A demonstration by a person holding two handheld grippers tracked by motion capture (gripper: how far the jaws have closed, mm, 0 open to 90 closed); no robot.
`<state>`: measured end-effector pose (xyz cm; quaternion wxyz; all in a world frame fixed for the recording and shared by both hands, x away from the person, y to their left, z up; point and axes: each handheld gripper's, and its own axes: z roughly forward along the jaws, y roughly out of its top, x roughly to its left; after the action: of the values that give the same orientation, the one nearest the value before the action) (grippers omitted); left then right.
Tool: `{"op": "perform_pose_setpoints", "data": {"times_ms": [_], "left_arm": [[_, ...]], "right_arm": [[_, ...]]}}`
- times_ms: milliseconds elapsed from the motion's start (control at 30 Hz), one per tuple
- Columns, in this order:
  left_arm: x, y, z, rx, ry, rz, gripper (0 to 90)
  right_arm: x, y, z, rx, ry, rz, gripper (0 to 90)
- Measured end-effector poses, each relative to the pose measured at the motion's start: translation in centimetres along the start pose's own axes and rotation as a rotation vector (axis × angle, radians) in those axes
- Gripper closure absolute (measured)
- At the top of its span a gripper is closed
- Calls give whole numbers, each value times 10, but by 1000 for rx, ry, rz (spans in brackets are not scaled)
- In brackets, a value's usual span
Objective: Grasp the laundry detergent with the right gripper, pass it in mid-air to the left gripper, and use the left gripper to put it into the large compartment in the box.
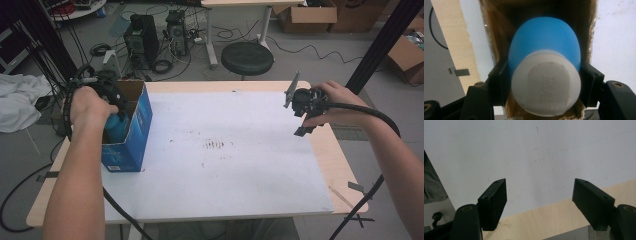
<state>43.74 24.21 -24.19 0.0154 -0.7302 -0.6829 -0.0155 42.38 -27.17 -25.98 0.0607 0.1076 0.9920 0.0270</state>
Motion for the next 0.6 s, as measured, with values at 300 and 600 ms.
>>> {"op": "perform_pose_setpoints", "data": {"times_ms": [300,600], "left_arm": [[1,-1,15,20,-2,-3,387],[1,-2,24,29,7,-3,387]], "right_arm": [[0,-3,2,-4,4,7,280],[1,-3,2,-4,4,7,280]]}}
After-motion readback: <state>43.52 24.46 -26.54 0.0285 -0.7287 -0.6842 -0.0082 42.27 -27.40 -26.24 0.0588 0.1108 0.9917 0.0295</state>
